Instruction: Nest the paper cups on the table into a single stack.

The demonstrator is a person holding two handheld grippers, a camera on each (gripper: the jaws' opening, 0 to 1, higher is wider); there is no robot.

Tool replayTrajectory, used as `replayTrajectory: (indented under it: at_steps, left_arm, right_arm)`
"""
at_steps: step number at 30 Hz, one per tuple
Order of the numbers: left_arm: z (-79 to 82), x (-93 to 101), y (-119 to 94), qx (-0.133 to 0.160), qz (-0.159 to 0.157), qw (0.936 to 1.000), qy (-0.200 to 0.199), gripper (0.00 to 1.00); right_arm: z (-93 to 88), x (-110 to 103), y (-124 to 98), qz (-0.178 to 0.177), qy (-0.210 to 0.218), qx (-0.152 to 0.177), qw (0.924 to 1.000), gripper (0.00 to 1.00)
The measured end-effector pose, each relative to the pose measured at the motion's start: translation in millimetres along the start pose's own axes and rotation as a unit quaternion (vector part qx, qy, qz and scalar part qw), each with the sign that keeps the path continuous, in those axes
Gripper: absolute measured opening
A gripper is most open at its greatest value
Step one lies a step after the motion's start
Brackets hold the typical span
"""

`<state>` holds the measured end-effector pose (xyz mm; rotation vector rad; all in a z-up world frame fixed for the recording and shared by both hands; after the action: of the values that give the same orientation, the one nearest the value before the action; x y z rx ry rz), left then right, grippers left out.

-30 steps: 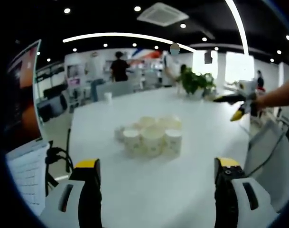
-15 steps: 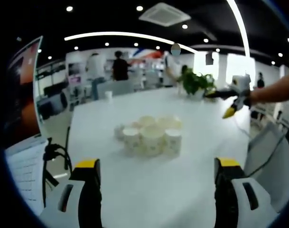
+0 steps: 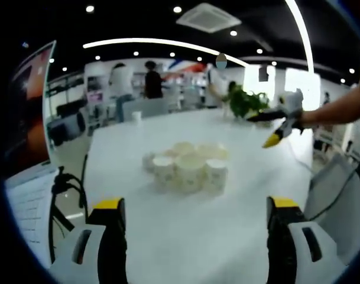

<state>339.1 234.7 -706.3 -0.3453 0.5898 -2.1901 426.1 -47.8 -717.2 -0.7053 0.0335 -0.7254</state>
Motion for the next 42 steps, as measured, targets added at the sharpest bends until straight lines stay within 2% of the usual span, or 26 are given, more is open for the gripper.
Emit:
replayTrajectory:
  at_steps: [15,20,26,31,38,42]
  left_arm:
    - [-6.8,-0.3,3.6,-0.005,0.001,0.9999,-0.011,0.97]
    - [-8.2,-1.0,5.8,-0.010,0.000,0.9999,-0.010,0.97]
    - [-10.0,-2.6,6.7,-0.012,-0.001,0.9999,-0.010,0.96]
    - [-11.6,-3.4,6.7,-0.014,0.000,0.9998,-0.011,0.96]
    - [-18.3,-2.8,6.9,-0.020,0.001,0.9997,-0.014,0.96]
    - [-19.6,-3.8,7.0,-0.021,0.002,0.9996,-0.020,0.95]
  right_arm:
    - [11.2,16.0,27.2,-0.003,-0.010,-0.016,0.9998,0.89]
    - [11.3,23.1,35.7,-0.020,-0.014,-0.026,0.9994,0.88]
    - [10.5,24.0,44.1,-0.022,-0.013,-0.029,0.9992,0.85]
    - [3.4,28.0,55.0,-0.031,-0.003,-0.038,0.9988,0.82]
    - [-7.2,20.9,72.0,-0.033,0.015,-0.054,0.9979,0.68]
    - [-11.2,18.8,81.0,-0.040,0.000,-0.062,0.9972,0.59]
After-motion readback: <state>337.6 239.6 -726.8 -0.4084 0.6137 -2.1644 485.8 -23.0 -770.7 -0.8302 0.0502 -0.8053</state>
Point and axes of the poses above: the point that each gripper's makers call its tool centre point, and the gripper's own axes: y roughly forward along the fingers, x roughly to its right, z roughly out of its top, the point moved 1 cm from there along -y, roughly backward along the fingers, and after that the axes turned 8 degrees about -x, right-handed, at the moved point
